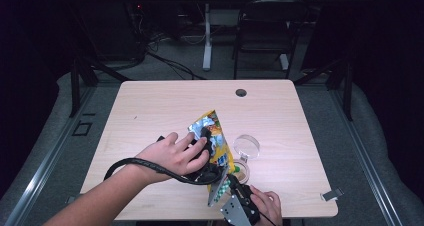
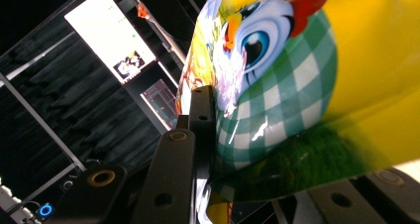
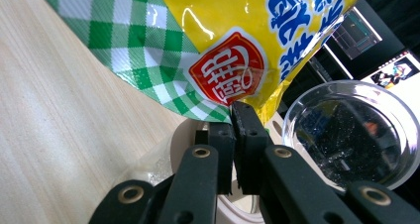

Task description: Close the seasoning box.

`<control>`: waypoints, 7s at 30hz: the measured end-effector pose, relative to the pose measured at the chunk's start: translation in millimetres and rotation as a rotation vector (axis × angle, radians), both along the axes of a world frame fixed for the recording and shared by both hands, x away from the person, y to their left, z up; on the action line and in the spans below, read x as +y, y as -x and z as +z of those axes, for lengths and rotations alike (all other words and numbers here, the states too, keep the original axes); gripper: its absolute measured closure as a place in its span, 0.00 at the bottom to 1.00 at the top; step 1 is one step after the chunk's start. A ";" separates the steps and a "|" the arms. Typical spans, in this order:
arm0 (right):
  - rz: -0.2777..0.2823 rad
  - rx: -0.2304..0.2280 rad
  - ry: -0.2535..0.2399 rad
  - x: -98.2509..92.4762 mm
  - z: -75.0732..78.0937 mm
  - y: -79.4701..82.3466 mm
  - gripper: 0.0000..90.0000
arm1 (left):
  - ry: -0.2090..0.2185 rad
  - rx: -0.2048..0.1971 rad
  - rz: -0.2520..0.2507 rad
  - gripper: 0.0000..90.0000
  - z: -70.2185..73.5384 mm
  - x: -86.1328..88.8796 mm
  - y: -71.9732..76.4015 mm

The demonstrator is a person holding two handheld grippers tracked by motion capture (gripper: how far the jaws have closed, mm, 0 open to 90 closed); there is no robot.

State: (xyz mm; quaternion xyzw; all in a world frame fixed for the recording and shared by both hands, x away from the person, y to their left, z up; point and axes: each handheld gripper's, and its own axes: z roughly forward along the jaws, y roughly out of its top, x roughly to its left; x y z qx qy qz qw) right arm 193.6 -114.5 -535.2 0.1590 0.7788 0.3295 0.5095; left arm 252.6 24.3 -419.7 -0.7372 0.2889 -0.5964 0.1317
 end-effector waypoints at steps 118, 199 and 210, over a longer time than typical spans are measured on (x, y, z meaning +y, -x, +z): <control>0.022 0.098 -0.139 -0.3 0.9 -0.4 1.00 | -0.087 0.073 0.048 0.91 19.0 -30.2 -2.1; 0.035 0.198 -0.284 -6.9 3.4 -7.5 0.99 | -0.059 0.144 0.058 0.94 22.0 -21.9 -4.2; 0.033 0.219 -0.314 -9.2 3.8 -8.8 0.98 | -0.067 0.140 0.063 0.94 22.2 -23.7 -3.2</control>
